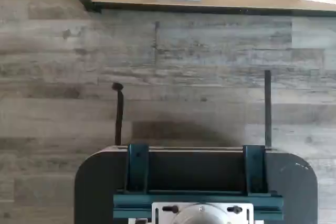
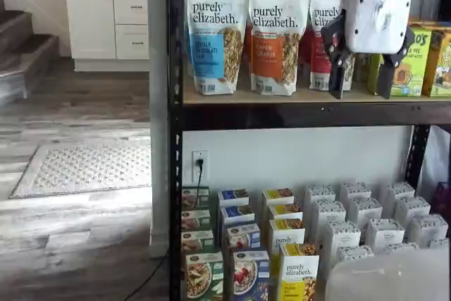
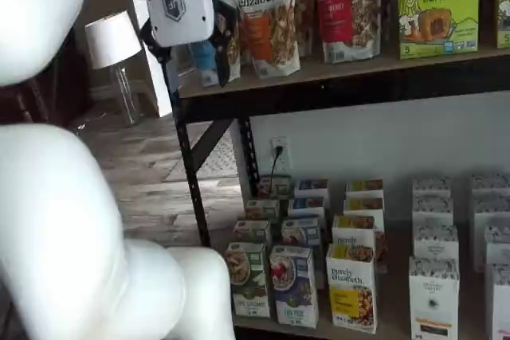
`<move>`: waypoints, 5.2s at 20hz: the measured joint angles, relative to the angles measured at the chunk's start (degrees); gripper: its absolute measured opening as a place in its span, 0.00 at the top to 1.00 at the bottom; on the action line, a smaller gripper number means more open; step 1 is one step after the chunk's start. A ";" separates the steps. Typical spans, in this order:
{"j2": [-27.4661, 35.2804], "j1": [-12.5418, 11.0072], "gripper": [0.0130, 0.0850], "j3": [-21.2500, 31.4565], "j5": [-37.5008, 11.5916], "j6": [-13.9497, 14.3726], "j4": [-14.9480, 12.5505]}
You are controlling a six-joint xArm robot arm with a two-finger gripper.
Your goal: Pick up the blue and white box that is on the bottom shelf, the second box from the left
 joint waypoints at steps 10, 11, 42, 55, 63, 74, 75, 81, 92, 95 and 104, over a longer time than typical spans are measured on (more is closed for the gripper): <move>-0.14 -2.38 0.00 0.57 -0.38 -1.66 1.74; -0.23 -2.40 0.00 0.94 -0.70 -1.74 1.62; 2.14 -0.89 0.00 29.18 -31.56 -2.07 2.48; 10.44 0.77 0.00 36.92 -50.23 -2.53 4.14; 18.11 2.23 0.00 38.28 -58.80 -1.60 3.55; 27.20 3.80 0.00 39.07 -69.72 -0.20 2.51; 28.13 3.95 0.00 38.89 -70.38 0.26 2.01; 33.10 4.03 0.00 38.23 -75.37 -0.11 2.22; 42.40 4.69 0.00 36.74 -85.90 -0.55 2.76; 44.66 5.00 0.00 36.27 -88.67 0.15 2.18; 52.16 6.06 0.00 32.69 -91.11 2.55 0.56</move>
